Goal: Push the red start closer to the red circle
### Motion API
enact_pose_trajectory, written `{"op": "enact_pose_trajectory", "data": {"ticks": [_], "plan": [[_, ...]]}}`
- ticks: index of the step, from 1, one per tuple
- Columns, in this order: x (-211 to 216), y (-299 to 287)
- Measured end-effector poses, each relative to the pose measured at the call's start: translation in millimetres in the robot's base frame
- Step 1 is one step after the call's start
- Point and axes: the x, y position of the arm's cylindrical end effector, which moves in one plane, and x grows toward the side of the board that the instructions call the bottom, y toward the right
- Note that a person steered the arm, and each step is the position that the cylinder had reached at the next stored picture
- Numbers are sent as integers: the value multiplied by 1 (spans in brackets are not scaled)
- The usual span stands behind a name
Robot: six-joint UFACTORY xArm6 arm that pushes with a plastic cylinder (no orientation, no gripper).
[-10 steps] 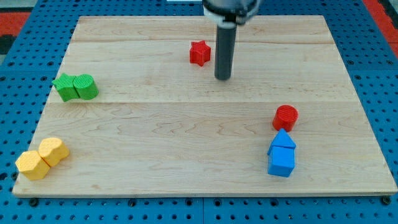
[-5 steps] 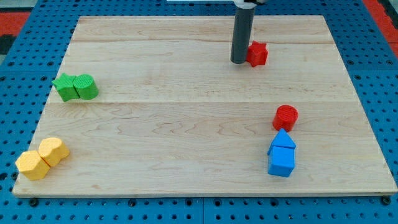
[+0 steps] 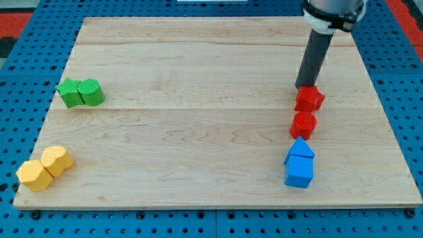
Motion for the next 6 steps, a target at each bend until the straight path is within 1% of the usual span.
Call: {"op": "enact_pose_trajectory", "data": {"ticks": [1,2,3,4,5,6], "plan": [[10,-59],[-1,20],[-27,74],[17,107],[62,86],[60,53]]}}
